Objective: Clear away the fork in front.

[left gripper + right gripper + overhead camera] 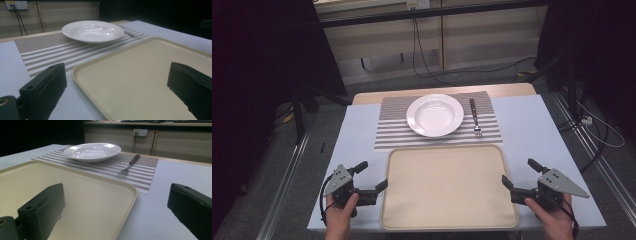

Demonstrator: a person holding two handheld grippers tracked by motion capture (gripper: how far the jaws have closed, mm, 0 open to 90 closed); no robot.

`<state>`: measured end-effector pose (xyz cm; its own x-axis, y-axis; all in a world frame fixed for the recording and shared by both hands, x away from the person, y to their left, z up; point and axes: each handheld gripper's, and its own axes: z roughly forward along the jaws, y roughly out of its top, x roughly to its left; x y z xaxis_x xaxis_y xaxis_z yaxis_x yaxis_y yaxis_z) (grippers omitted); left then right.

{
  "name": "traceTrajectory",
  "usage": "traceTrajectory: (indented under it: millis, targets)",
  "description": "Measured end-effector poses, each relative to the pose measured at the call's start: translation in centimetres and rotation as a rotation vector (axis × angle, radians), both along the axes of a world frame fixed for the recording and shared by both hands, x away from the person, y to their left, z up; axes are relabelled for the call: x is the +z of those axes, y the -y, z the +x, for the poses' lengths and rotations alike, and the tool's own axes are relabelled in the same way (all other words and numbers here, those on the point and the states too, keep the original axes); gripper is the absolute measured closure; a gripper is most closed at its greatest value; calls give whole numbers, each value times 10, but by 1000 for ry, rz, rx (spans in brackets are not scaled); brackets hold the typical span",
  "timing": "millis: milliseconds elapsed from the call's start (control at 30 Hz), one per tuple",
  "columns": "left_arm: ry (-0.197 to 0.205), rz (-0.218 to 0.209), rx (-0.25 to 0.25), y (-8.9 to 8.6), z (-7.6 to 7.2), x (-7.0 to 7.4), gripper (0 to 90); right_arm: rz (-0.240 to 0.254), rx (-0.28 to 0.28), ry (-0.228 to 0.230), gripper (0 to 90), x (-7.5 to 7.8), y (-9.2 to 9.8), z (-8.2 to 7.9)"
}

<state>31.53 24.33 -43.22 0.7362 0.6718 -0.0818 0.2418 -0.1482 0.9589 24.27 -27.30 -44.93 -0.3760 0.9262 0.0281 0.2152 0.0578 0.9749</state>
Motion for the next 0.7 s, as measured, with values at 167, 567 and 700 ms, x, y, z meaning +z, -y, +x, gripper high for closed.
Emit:
traceTrajectory:
  millis: [167,567,700]
  targets:
    - [-2,1,5,-1,1,-1,26,-17,-3,-22,12,-1,-1,3]
    - [-5,12,4,-2,1,-1,26,-78,-82,-72,16,10,11,46]
    - [-2,4,9,-3,1,-1,26,-83,-84,-86,23,12,12,64]
